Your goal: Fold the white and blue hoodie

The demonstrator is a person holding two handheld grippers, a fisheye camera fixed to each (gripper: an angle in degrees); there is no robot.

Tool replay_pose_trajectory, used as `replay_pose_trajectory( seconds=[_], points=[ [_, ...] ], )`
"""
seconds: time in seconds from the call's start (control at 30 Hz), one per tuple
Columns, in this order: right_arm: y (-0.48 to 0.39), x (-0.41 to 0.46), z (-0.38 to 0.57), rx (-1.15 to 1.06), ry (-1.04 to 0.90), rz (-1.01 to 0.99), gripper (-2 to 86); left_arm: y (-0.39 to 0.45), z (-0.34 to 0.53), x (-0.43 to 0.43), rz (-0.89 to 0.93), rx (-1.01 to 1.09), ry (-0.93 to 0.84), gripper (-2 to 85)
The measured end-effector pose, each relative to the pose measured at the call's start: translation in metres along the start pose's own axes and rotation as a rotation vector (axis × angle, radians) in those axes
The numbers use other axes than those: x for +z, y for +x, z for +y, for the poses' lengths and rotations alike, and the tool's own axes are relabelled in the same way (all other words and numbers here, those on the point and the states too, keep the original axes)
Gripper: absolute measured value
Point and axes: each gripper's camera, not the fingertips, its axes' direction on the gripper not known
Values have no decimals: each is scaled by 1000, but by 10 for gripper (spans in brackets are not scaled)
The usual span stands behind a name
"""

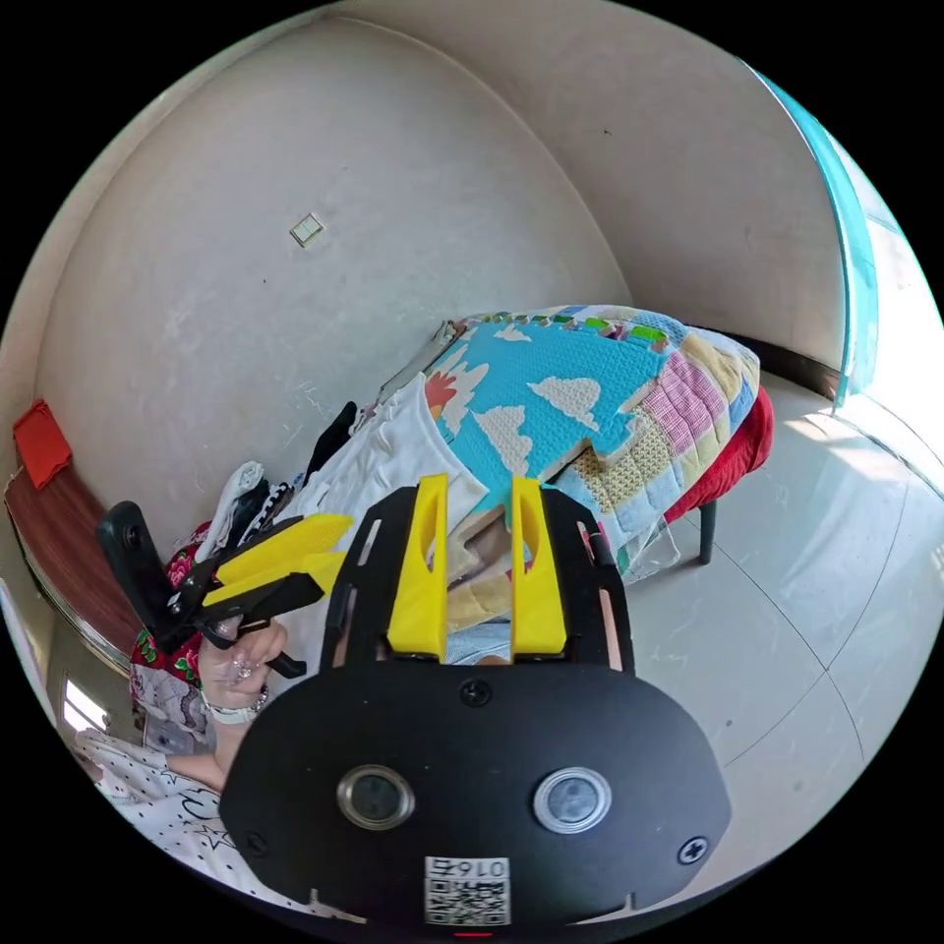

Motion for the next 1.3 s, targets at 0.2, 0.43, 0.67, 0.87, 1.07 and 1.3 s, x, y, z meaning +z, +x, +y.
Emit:
replay_pose_trajectory(
  seconds=[0.2, 0.43, 0.67, 0.87, 1.07, 1.3],
  points=[
    [32, 16, -36, 11, -47, -78, 30, 29, -43, 25, -22, 45, -49, 94],
    [59, 15, -95, 25, -24, -313, 9, 60, -61, 30, -141, 87, -30, 109],
    [40, 36, -151, -117, -84, -343, 16, 77, -55, 18, -331, 22, 90, 6],
    [64, 85, -248, -94, -217, -426, 99, 45, -17, -29, -226, -171, 328, -8],
    [64, 209, -323, 104, -580, -630, 139, 31, 14, -37, -101, -208, 398, -8],
    [8, 326, -393, 138, -731, -594, 142, 46, 51, -13, -105, -137, 367, -8]
  ],
)
